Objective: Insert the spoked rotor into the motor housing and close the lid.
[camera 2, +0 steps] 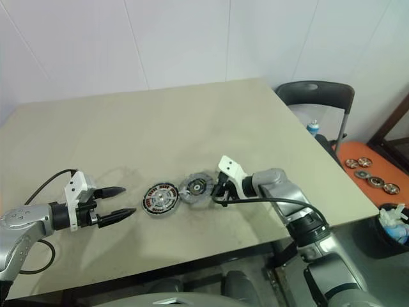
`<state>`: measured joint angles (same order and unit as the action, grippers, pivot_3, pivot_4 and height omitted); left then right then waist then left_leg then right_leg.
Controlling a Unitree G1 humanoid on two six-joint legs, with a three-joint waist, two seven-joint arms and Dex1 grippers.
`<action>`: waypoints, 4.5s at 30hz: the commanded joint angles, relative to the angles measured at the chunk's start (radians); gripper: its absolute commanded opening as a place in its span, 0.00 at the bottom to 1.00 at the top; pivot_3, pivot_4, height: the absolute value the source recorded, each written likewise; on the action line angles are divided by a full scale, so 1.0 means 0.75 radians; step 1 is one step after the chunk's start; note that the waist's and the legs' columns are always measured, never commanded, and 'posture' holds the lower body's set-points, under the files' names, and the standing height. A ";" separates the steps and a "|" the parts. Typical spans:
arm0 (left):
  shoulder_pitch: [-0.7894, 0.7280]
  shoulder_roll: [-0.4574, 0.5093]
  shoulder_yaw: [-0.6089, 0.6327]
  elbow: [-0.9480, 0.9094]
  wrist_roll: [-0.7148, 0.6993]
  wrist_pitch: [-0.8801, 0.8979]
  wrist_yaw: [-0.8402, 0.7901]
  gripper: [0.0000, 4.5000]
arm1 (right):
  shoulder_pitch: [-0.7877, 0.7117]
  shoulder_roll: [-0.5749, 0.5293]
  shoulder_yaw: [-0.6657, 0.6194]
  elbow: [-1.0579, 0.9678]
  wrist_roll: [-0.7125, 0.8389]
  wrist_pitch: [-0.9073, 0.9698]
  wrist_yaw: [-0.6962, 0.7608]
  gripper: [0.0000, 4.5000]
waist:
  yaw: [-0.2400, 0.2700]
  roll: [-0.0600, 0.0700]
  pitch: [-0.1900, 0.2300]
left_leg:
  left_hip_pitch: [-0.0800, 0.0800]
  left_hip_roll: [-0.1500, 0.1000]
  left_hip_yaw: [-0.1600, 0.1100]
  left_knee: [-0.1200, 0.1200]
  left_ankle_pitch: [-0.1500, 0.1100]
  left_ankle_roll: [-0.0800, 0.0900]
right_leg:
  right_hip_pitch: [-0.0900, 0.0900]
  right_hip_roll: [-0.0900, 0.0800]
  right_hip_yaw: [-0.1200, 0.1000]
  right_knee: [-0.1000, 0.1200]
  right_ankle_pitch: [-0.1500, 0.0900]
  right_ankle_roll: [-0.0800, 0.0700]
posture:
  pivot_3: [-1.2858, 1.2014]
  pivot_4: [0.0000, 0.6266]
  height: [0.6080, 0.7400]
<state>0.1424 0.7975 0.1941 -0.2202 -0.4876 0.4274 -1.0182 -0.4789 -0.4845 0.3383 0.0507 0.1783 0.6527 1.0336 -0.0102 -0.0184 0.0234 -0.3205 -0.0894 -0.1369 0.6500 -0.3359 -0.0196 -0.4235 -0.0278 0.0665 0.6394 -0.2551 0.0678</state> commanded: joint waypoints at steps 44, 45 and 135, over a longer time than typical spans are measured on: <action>-0.004 0.003 0.055 -0.012 0.003 -0.026 0.000 0.96 | -0.467 0.186 0.093 0.133 0.138 0.010 0.345 0.00 | -0.009 0.001 0.001 | 0.000 0.000 0.000 -0.001 0.000 0.000 | -0.002 0.000 0.000 0.001 0.000 0.000 | 0.52 0.00 1.00; -0.005 0.002 0.054 -0.013 0.003 -0.026 0.001 0.96 | -0.495 0.225 0.105 0.158 0.125 -0.010 0.332 0.00 | -0.010 0.001 0.001 | 0.000 0.001 0.000 -0.001 0.000 0.000 | -0.002 0.001 0.000 0.002 0.000 0.000 | 0.52 0.00 1.00; 0.105 -0.014 0.126 -0.150 -0.035 0.034 0.070 0.96 | -0.405 0.551 0.140 0.882 -0.218 -0.938 0.403 0.74 | -0.010 0.002 0.001 | 0.001 0.000 0.002 -0.001 0.001 -0.002 | -0.005 0.000 -0.002 0.009 0.001 0.000 | 0.52 0.00 1.00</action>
<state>0.2322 0.7834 0.2607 -0.3033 -0.4943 0.4537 -0.9705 -0.7794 -0.0848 0.4415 0.7120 0.0193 -0.0296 1.3398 -0.0181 -0.0169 0.0242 -0.3191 -0.0895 -0.1356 0.6495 -0.3352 -0.0214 -0.4271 -0.0279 0.0652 0.6465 -0.2547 0.0675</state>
